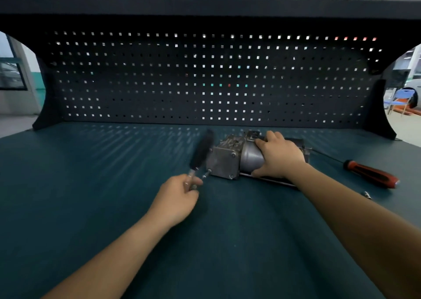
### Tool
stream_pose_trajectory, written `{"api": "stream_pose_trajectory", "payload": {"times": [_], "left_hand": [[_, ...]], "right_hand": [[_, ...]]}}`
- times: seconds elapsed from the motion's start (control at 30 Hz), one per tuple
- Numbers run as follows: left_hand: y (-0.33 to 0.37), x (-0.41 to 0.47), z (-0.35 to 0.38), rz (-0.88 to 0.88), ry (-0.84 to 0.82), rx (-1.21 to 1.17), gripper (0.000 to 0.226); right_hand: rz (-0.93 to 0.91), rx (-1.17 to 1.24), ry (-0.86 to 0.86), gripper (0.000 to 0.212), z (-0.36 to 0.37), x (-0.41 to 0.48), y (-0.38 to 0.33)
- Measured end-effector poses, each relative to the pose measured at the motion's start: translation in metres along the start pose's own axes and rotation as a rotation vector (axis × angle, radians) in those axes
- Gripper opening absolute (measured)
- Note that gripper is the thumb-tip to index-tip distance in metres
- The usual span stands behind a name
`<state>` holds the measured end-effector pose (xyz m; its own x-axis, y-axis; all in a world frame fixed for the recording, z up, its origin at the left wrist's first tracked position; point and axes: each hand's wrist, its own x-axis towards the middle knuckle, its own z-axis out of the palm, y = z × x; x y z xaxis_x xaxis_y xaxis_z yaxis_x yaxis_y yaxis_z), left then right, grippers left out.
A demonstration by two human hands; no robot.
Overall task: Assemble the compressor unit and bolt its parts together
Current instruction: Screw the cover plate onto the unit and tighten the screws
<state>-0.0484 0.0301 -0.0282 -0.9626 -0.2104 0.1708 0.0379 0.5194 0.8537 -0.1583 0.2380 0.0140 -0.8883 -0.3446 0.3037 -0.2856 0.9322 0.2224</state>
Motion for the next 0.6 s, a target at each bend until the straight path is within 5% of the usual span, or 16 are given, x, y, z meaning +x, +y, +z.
{"api": "stream_pose_trajectory", "payload": {"times": [0.13,0.23,0.4,0.6], "left_hand": [[0.009,0.002,-0.003,-0.509,0.026,-1.034,0.012],[0.006,0.005,-0.013,-0.605,0.067,-1.333,0.018],[0.014,0.001,-0.011,-0.482,0.005,-0.917,0.022],[0.007,-0.003,-0.002,-0.083,-0.003,-0.125,0.028]], "right_hand": [[-0.005,-0.002,0.003,0.082,0.0,0.0,0.0],[-0.006,-0.002,0.003,0.082,0.0,0.0,0.0],[0.0,0.004,0.001,0.082,0.0,0.0,-0.001],[0.007,0.005,-0.001,0.084,0.0,0.001,-0.001]]}}
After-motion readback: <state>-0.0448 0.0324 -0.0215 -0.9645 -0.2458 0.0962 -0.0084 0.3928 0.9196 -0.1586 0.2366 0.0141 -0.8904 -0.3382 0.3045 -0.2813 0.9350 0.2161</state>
